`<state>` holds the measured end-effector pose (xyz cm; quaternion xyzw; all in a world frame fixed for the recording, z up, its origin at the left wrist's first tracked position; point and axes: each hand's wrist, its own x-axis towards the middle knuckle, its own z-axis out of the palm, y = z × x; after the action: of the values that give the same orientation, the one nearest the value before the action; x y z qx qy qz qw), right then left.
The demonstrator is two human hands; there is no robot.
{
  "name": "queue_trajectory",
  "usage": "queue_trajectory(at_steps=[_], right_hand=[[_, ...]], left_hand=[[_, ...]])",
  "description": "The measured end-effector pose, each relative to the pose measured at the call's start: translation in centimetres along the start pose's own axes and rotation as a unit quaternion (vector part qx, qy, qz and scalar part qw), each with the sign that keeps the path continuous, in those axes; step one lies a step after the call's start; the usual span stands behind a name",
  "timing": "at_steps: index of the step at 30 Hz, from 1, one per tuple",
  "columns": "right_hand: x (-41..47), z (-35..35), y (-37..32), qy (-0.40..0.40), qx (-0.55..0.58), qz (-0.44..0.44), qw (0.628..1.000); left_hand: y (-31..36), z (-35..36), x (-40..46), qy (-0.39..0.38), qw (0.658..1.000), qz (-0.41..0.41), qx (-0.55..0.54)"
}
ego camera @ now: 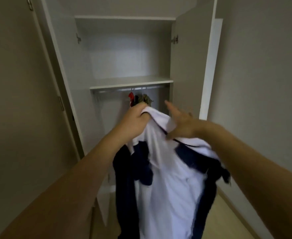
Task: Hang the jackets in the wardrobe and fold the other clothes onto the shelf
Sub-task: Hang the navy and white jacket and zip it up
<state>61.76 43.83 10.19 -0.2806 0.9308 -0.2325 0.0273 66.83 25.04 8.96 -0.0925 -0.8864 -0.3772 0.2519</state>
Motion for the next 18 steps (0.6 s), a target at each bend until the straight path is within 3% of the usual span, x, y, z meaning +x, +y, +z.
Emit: queue_trajectory(at_steps=[1, 3, 5, 7, 9, 13, 15, 18], right_hand=[[2.0, 1.6, -0.1, -0.018, 0.001, -0.008, 1.0], [5.4, 2.6, 0.4, 0.048, 0.123, 0.017, 0.991], [8.3, 1.9, 1.5, 0.162, 0.219, 0.044, 0.961], [10.9, 0.3, 2.6, 0.213, 0.284, 0.06, 0.933], [14.2, -1.0, 3.5, 0.243, 0.312, 0.063, 0.916], [21.6, -1.7, 7.4, 0.263, 0.33, 0.117, 0.899], [24.8, -1.6, 10.5, 0.244, 0.265, 0.125, 0.924], [28.7, -0.3, 12.8, 0.166, 0.158, 0.065, 0.971]], left_hand=[[0.3, 0.1, 2.3, -0.015, 0.999, 0.03, 0.008], [-0.5, -0.1, 5.9, -0.032, 0.995, 0.064, 0.073], [-4.0, -0.6, 8.1, -0.053, 0.984, 0.036, 0.166], [-8.7, -0.5, 8.8, -0.083, 0.97, -0.015, 0.226], [-13.3, 0.7, 9.2, -0.062, 0.97, -0.042, 0.23], [-20.5, 2.5, 12.1, 0.034, 0.983, -0.168, 0.065], [-22.8, 2.6, 14.3, 0.048, 0.967, -0.238, -0.08], [-23.5, 2.8, 19.1, 0.075, 0.939, -0.244, -0.232]])
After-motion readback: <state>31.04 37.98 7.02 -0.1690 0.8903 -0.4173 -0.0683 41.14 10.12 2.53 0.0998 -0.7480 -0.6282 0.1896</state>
